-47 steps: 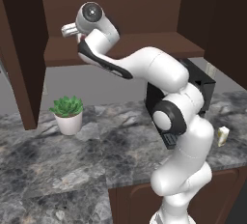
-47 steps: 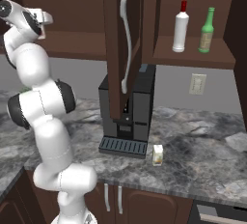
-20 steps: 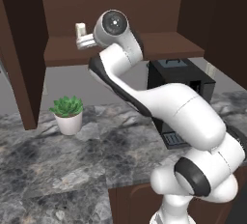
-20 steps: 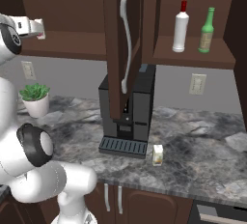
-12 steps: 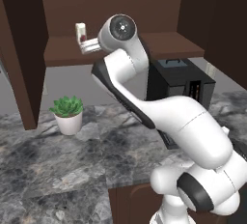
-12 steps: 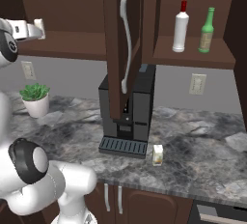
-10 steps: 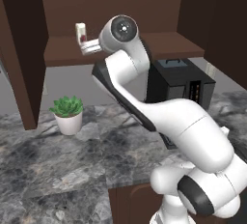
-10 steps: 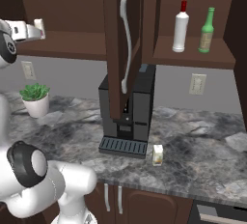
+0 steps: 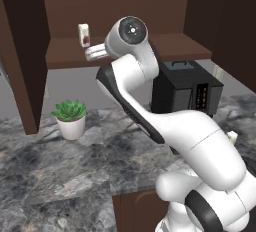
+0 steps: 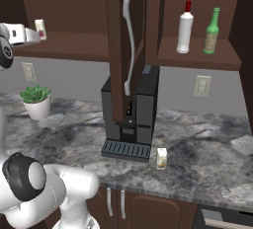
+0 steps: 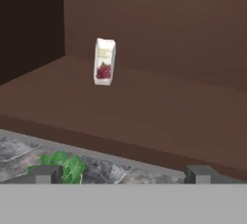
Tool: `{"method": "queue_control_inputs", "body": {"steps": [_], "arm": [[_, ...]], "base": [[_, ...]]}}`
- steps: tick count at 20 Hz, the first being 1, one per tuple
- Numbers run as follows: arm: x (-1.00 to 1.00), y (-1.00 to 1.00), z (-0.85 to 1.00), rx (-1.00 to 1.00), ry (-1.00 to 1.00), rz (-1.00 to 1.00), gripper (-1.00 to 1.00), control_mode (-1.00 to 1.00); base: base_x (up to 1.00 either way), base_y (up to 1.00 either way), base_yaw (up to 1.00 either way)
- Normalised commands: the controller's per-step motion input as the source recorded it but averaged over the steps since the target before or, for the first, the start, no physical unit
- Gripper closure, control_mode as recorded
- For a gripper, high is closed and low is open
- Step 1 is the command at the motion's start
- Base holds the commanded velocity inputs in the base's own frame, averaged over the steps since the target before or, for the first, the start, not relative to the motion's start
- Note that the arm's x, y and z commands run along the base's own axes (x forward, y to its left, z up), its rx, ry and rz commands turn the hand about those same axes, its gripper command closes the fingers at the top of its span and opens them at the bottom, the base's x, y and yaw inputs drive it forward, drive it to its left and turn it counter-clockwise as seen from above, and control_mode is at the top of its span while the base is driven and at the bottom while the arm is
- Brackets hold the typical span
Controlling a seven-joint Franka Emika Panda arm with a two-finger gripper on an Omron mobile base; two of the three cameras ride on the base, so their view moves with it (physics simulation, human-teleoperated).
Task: Sort all alcoholic drinks to one cabinet, and non-alcoholic drinks to the other.
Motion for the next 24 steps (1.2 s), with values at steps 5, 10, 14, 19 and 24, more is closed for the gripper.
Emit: {"method": "queue_control_inputs", "body": {"steps": [5, 10, 14, 19, 24], "arm": [[-0.17, 0.0, 0.0, 0.0, 0.1, 0.0, -1.0, -1.0], [-0.21, -0.02, 0.0, 0.0, 0.09, 0.0, -1.0, -1.0], [-0.16, 0.0, -0.01, 0.0, 0.08, 0.0, -1.0, -1.0], [-0.1, -0.02, -0.04, 0.0, 0.04, 0.0, -1.0, -1.0], [-0.04, 0.0, -0.12, 0.0, 0.01, 0.0, -1.0, -1.0]], "base": [[0.0, 0.0, 0.0], [0.0, 0.0, 0.0], [0.0, 0.0, 0.0], [0.0, 0.0, 0.0], [0.0, 0.0, 0.0]]}}
